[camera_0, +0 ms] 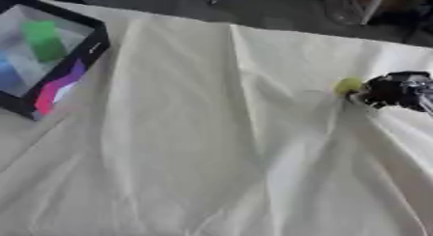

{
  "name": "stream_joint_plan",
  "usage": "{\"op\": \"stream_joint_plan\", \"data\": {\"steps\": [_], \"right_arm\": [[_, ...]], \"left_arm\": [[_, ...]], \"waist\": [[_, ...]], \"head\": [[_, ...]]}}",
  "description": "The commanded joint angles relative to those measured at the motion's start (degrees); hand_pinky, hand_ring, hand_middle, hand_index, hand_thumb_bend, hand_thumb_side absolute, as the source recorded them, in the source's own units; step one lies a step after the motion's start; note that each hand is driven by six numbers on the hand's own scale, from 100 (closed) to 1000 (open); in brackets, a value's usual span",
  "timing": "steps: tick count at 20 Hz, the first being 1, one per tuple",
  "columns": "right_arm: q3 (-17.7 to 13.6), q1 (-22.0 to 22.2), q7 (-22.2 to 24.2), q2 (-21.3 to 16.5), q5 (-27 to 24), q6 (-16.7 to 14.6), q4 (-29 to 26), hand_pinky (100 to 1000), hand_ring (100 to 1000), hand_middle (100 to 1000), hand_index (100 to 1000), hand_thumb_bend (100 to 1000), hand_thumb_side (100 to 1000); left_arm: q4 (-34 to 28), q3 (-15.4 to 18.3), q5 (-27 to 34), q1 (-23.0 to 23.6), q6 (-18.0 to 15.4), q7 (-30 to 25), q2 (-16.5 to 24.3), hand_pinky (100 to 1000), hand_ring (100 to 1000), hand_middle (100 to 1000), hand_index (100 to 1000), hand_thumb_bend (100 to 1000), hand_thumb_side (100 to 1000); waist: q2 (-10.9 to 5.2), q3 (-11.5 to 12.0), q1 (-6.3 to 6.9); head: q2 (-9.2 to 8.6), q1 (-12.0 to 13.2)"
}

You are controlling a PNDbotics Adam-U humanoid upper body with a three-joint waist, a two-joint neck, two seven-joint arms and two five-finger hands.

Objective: Pick up the objects with one hand, pass them to the other hand, and then place them into the box on the other side of the table.

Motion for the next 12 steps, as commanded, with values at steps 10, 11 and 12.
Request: {"op": "stream_joint_plan", "data": {"steps": [10, 11, 12], "right_arm": [[-0.8, -0.4, -7.5, -1.4, -4.0, 0.6, -1.3, 878, 645, 539, 536, 100, 134], [-0.7, -0.4, -8.0, -1.5, -4.3, 0.6, -1.3, 878, 642, 538, 535, 100, 138], [-0.7, -0.3, -8.5, -1.5, -4.6, 0.7, -1.4, 878, 638, 536, 533, 100, 158]], "left_arm": [[-0.4, 0.4, -0.2, -0.4, -0.1, -0.2, 1.6, 950, 737, 667, 780, 100, 523], [-0.4, 0.4, -0.2, -0.3, -0.1, -0.2, 1.6, 950, 737, 667, 780, 100, 523], [-0.4, 0.4, -0.3, -0.3, 0.0, -0.2, 1.6, 950, 737, 667, 780, 100, 523]], "waist": [[0.04, -0.1, 0.30], [0.05, -0.1, 0.30], [0.06, -0.1, 0.30]], "head": [[0.09, -0.3], [0.09, -0.3], [0.09, -0.3]]}}
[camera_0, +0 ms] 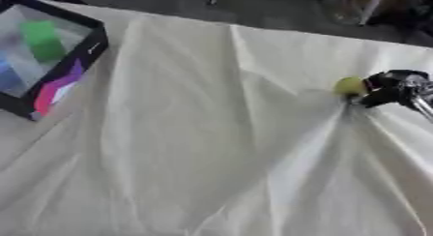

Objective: Pick up the objects with one hand, pass them to the other hand, and then place them into the box on the other side of the table.

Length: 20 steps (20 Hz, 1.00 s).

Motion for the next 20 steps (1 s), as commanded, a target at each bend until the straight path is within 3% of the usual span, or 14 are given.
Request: {"op": "stream_joint_plan", "data": {"steps": [1, 2, 4, 7, 8, 9, 12, 16, 19, 20], "right_arm": [[-0.7, -0.9, -1.9, -1.9, -1.2, 0.2, -0.9, 878, 638, 536, 533, 100, 158], [-0.8, -0.9, -2.4, -1.9, -1.6, 0.6, -0.7, 880, 640, 538, 538, 100, 290], [-1.1, -0.8, -3.3, -1.7, -3.3, 1.8, -0.1, 884, 647, 543, 545, 100, 334], [-1.4, -0.7, -4.1, -1.5, -7.6, 3.8, 0.4, 900, 660, 559, 564, 100, 501], [-1.3, -0.6, -4.4, -1.5, -8.8, 4.2, 0.3, 900, 660, 559, 564, 100, 501], [-1.2, -0.5, -4.7, -1.5, -9.9, 4.5, 0.2, 918, 671, 573, 580, 100, 592], [-1.0, -0.4, -5.1, -1.6, -12.8, 5.5, -0.1, 932, 684, 590, 596, 100, 677], [-0.6, -0.2, -5.0, -1.7, -14.8, 6.2, -0.8, 943, 698, 605, 609, 100, 674], [-0.1, -0.1, -4.1, -1.8, -14.4, 5.9, -1.6, 939, 700, 609, 613, 100, 558], [-0.1, -0.1, -3.9, -1.8, -14.0, 5.6, -1.9, 930, 686, 587, 590, 100, 427]], "left_arm": [[-0.4, 0.4, -0.3, -0.4, -0.1, -0.2, 1.6, 950, 737, 667, 780, 100, 523], [-0.4, 0.4, -0.3, -0.4, -0.1, -0.2, 1.6, 950, 737, 667, 780, 100, 523], [-0.4, 0.4, -0.3, -0.4, -0.1, -0.2, 1.6, 950, 738, 667, 780, 100, 521], [-0.4, 0.5, -0.3, -0.4, 0.0, -0.2, 1.6, 950, 738, 668, 780, 100, 522], [-0.4, 0.5, -0.3, -0.4, 0.0, -0.2, 1.6, 950, 738, 668, 780, 100, 522], [-0.4, 0.5, -0.3, -0.4, 0.0, -0.2, 1.6, 950, 738, 668, 779, 100, 523], [-0.4, 0.5, -0.3, -0.4, 0.0, -0.2, 1.5, 951, 738, 668, 779, 100, 524], [-0.4, 0.5, -0.3, -0.3, 0.0, -0.2, 1.5, 951, 738, 668, 780, 100, 522], [-0.4, 0.5, -0.3, -0.3, 0.0, -0.2, 1.5, 952, 738, 668, 780, 100, 522], [-0.4, 0.5, -0.3, -0.3, 0.0, -0.2, 1.5, 952, 738, 669, 780, 100, 522]], "waist": [[0.06, -0.1, 0.30], [0.06, -0.1, 0.29], [0.05, -0.1, 0.29], [0.05, -0.1, 0.29], [0.05, 0.0, 0.28], [0.05, 0.0, 0.27], [0.06, 0.0, 0.26], [0.05, 0.0, 0.33], [0.03, 0.0, 0.39], [0.02, 0.0, 0.41]], "head": [[0.09, -0.1], [0.09, -0.1], [0.09, -0.1], [0.09, -0.1], [0.09, -0.1], [0.09, -0.1], [0.09, -0.1], [0.09, -0.1], [0.09, -0.2], [0.09, -0.2]]}}
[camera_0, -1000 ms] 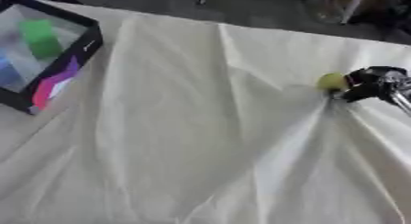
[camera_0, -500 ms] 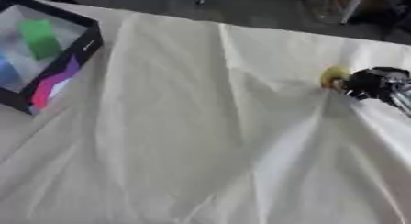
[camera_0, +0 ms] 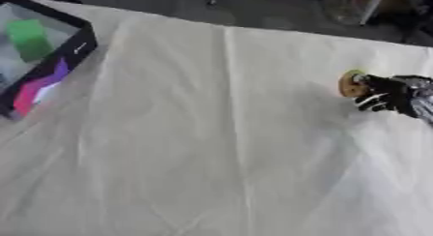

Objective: Pick up the objects with one hand, pass them to the other hand, and then place them into the box on the other side of the table.

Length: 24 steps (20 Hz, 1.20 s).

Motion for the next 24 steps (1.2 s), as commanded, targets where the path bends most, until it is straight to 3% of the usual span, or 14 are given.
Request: {"op": "stream_joint_plan", "data": {"steps": [1, 3, 10, 17, 24], "right_arm": [[-0.2, -0.8, 0.3, -1.9, 0.9, -0.9, -1.6, 923, 668, 563, 564, 100, 313], [-0.5, -0.7, -0.8, -1.8, 2.4, -1.8, -1.8, 915, 646, 531, 532, 100, 235], [-1.6, -0.8, -6.9, -1.3, 2.9, -4.6, -2.2, 883, 574, 475, 473, 100, 106], [-2.3, -2.5, -11.5, -0.1, 6.7, -6.9, -4.7, 833, 536, 462, 458, 100, 100], [-2.7, -8.5, -10.4, 5.0, 18.4, -8.4, -5.9, 801, 519, 462, 457, 100, 100]], "left_arm": [[-0.4, 0.5, -0.1, -0.6, -0.1, -0.1, 1.6, 952, 738, 669, 780, 100, 523], [-0.4, 0.5, -0.2, -0.6, -0.1, -0.1, 1.5, 952, 739, 669, 780, 100, 524], [-0.4, 0.5, -0.1, -0.5, -0.2, -0.1, 1.5, 952, 737, 668, 779, 100, 524], [-1.2, 0.5, 0.2, -0.5, -0.4, 0.0, 1.8, 953, 736, 666, 778, 100, 517], [-3.7, -0.1, 0.6, -0.4, -0.9, -0.6, 1.9, 950, 736, 665, 778, 100, 497]], "waist": [[0.01, 0.0, 0.42], [0.01, -0.1, 0.43], [-0.05, 0.0, 0.43], [-0.36, 0.1, 0.56], [-0.82, 0.7, 0.96]], "head": [[0.09, -0.2], [0.09, -0.2], [0.09, 0.2], [0.09, 1.2], [0.09, 0.9]]}}
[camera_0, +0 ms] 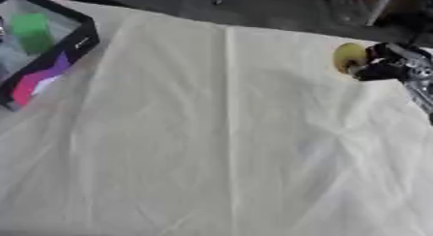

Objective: Pick up the objects with one hand, pass them to the other hand, and then place them into the box on the other side of the table.

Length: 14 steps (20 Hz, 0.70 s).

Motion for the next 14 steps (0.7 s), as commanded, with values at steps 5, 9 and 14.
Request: {"op": "stream_joint_plan", "data": {"steps": [5, 9, 14], "right_arm": [[-1.5, -6.1, 1.3, 6.8, 13.9, -2.6, -1.2, 795, 514, 463, 458, 100, 100], [-1.8, -8.2, 1.9, 11.6, 20.4, -3.9, -1.1, 791, 512, 464, 459, 100, 100], [-1.9, -9.6, 2.6, 16.1, 25.7, -5.0, -0.4, 783, 507, 464, 458, 100, 100]], "left_arm": [[-6.4, -1.2, 0.5, -0.3, -0.9, -1.8, 2.2, 946, 735, 664, 780, 100, 466], [-11.1, -2.5, 1.0, -0.3, -1.2, -4.0, 2.4, 943, 733, 660, 785, 100, 452], [-16.2, -4.3, 2.0, -0.5, -0.8, -7.7, 2.8, 940, 724, 651, 793, 100, 466]], "waist": [[-0.88, 0.9, 1.64], [-0.95, 1.5, 2.16], [-0.99, 2.3, 2.69]], "head": [[0.09, -0.7], [0.09, -1.3], [0.09, -1.7]]}}
